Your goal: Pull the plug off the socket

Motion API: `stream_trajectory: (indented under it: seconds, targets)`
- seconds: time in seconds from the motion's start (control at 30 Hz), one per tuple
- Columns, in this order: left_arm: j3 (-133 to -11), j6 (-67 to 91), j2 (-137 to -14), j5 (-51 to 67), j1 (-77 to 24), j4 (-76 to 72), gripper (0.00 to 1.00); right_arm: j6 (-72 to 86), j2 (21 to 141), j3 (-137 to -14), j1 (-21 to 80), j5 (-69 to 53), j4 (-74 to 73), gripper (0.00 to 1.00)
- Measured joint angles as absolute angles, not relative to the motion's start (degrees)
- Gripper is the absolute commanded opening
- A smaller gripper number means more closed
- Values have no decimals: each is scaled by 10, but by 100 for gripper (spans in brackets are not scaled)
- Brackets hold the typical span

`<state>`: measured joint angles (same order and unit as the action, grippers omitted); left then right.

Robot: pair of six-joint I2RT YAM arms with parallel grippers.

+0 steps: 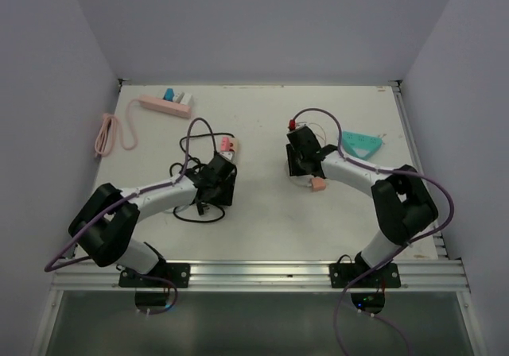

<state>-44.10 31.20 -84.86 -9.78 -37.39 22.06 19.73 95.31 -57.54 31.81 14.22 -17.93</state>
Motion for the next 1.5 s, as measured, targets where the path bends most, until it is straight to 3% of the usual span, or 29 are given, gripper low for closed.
stream_trajectory:
  seconds: [0.1,0.23,0.33,0.4,0.53,0.8,1.07,1.23,1.33,1.37,1.5]
  targets:
    - [-441,320,-849,-87,-420,219,38,196,935,-580,324,120,-181,48]
    - [-442,318,-849,-76,-447,220,76,207,859,-556,330,73,-182,64]
    - [-453,314,-849,-68,-448,225,94,223,786,-532,333,42,-180,74]
    - [-469,308,-848,-65,-448,232,99,233,744,-520,334,29,-176,78]
    - [-514,303,-848,-65,-448,253,100,257,680,-490,334,18,-158,80]
    - [-616,293,-893,-116,-439,295,95,324,648,-417,334,1,-110,80]
    - [-633,293,-972,-119,-393,322,87,370,648,-378,334,-15,-66,80]
    - [-642,294,-989,-102,-394,323,66,399,649,-355,335,-28,-32,79]
    - [-645,296,-991,-87,-394,320,47,417,656,-346,337,-33,-4,79]
    - [-645,296,-991,-87,-394,321,35,425,661,-342,338,-40,9,79]
    - [-646,307,-987,-77,-391,321,22,453,683,-328,344,-46,46,79]
